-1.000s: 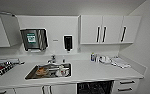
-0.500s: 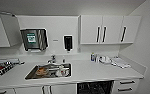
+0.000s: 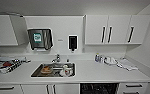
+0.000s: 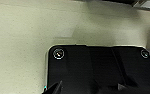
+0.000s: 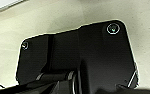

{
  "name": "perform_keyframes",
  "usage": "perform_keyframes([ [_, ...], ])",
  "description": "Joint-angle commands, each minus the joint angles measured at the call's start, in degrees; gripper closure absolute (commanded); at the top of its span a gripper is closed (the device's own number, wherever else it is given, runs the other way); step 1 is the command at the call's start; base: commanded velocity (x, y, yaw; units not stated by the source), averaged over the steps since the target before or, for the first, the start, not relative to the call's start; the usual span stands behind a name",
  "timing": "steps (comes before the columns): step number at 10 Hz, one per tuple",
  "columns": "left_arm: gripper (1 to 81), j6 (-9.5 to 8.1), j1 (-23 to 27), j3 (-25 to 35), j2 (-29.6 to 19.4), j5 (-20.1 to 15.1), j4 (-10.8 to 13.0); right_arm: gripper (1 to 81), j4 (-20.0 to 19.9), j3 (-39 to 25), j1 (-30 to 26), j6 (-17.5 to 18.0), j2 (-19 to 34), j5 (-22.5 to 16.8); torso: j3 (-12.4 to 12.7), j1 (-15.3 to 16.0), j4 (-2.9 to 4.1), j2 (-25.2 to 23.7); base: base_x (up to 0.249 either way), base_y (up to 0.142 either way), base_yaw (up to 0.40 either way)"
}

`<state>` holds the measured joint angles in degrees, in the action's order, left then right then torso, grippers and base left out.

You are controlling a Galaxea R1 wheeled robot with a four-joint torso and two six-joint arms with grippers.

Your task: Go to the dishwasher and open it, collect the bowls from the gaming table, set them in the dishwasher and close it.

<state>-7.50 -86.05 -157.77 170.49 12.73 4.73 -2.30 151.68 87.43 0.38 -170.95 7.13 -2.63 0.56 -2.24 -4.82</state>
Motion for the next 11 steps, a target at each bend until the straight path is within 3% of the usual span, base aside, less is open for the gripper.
perform_keyframes([
  [1, 1.0, 0.03, 3.0, -0.3, -0.4, -2.2, 0.0, 1.0, 0.5, 0.1, -3.7, -0.3, 0.0, -2.4, 0.0, 0.0, 0.0, 0.0, 0.0, 0.0, 0.282],
  [11, 1.0, -0.59, 3.4, -1.8, -0.1, -2.2, -0.2, 1.0, 0.5, 1.0, -3.4, -0.3, -0.7, -2.3, 0.0, 0.0, 0.0, 0.0, 0.0, 0.0, 0.351],
])
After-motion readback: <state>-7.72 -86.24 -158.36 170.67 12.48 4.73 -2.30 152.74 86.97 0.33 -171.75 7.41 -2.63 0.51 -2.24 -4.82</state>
